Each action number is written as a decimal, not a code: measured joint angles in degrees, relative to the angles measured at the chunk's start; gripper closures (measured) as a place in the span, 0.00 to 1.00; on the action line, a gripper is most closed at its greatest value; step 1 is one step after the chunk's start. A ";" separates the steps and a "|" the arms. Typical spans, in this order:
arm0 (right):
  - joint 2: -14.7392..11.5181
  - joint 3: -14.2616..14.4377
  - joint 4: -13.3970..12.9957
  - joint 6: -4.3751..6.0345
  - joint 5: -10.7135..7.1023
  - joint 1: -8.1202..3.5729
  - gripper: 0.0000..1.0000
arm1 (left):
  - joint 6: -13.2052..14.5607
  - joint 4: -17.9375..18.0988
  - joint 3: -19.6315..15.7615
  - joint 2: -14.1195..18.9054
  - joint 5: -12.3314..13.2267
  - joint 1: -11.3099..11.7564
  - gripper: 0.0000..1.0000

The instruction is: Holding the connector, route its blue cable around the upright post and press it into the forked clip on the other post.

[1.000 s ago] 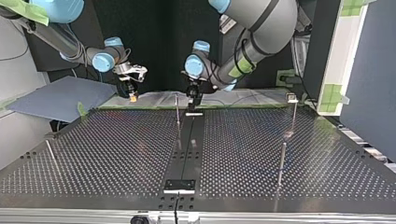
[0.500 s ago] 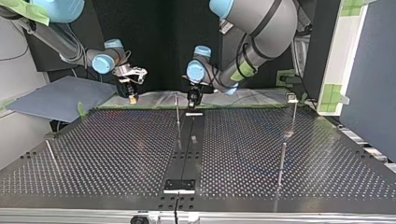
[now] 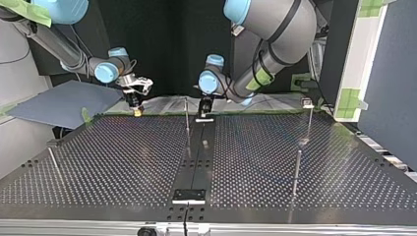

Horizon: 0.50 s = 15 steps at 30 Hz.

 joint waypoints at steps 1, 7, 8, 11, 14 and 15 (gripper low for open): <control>-0.01 -0.15 0.03 0.05 -0.01 -0.01 1.00 | 0.03 -0.17 0.18 0.00 0.01 0.03 1.00; 0.00 -0.91 0.30 0.27 -0.16 -0.13 1.00 | 0.18 -0.94 1.00 0.01 0.04 0.25 1.00; 0.00 -1.07 0.34 0.37 -0.17 -0.16 1.00 | 0.19 -1.06 1.16 0.00 0.04 0.31 1.00; 0.00 -1.50 0.39 0.66 -0.19 -0.26 1.00 | 0.25 -1.44 1.56 0.01 0.04 0.53 1.00; 0.00 -1.83 0.52 0.78 -0.20 -0.30 1.00 | 0.60 -1.93 1.84 0.01 0.04 0.66 1.00; 0.00 -1.87 0.54 0.81 -0.20 -0.31 1.00 | 0.69 -2.02 1.89 0.01 0.04 0.68 1.00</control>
